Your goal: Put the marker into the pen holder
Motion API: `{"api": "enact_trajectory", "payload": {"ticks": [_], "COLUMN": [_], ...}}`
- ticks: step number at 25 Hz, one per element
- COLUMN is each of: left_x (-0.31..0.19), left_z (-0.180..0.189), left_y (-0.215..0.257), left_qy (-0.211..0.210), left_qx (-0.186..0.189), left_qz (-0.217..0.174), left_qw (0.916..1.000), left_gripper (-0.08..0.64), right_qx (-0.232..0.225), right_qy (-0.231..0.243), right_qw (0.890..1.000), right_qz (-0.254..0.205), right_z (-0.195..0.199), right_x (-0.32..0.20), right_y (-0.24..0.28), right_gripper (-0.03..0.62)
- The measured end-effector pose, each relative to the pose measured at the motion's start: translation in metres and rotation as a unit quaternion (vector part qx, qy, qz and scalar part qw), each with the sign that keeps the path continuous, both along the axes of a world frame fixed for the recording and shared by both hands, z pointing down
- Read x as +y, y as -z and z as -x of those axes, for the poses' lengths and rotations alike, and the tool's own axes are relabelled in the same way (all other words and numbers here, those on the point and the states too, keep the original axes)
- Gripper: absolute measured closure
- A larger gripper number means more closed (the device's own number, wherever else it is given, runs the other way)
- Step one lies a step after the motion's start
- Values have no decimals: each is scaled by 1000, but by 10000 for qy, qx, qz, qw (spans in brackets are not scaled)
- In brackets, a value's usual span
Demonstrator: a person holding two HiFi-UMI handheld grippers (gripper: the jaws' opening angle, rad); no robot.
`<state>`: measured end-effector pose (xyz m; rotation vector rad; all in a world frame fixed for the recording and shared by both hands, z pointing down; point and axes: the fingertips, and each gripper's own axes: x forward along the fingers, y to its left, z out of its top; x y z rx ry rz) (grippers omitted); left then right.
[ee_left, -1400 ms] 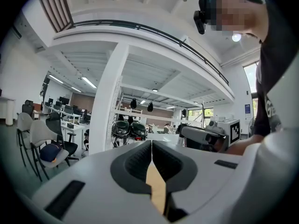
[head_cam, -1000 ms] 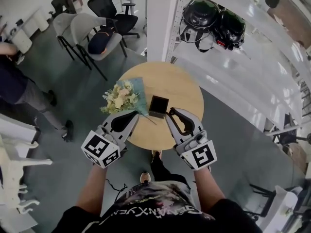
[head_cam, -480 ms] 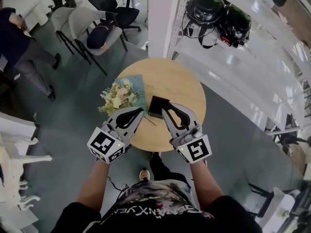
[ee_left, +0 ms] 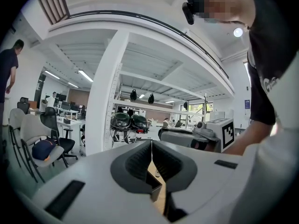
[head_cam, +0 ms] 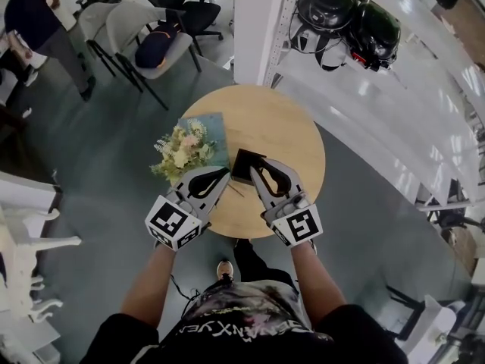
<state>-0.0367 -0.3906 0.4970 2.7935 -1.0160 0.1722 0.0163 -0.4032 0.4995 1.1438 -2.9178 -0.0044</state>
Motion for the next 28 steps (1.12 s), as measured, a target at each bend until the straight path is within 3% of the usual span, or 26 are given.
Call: {"api": "enact_trajectory", "payload": {"ticks": [14,28], "left_x": [-16,-23], "left_z": [-1,-3], "left_y": [-36,-45], "left_qy": [4,-77], "left_qx": [-29,-2], "left_qz": [273,367], "left_qw": [9996,9993], "left_gripper": [538,538], "right_qx": [122,832], "right_qy": [-42,-232], "right_qw": [9986,9916], "right_qz": [504,967], "right_z": [5,3], "right_x": [-19,-25], "right_y": [-66,-121], "right_gripper": [525,525]}}
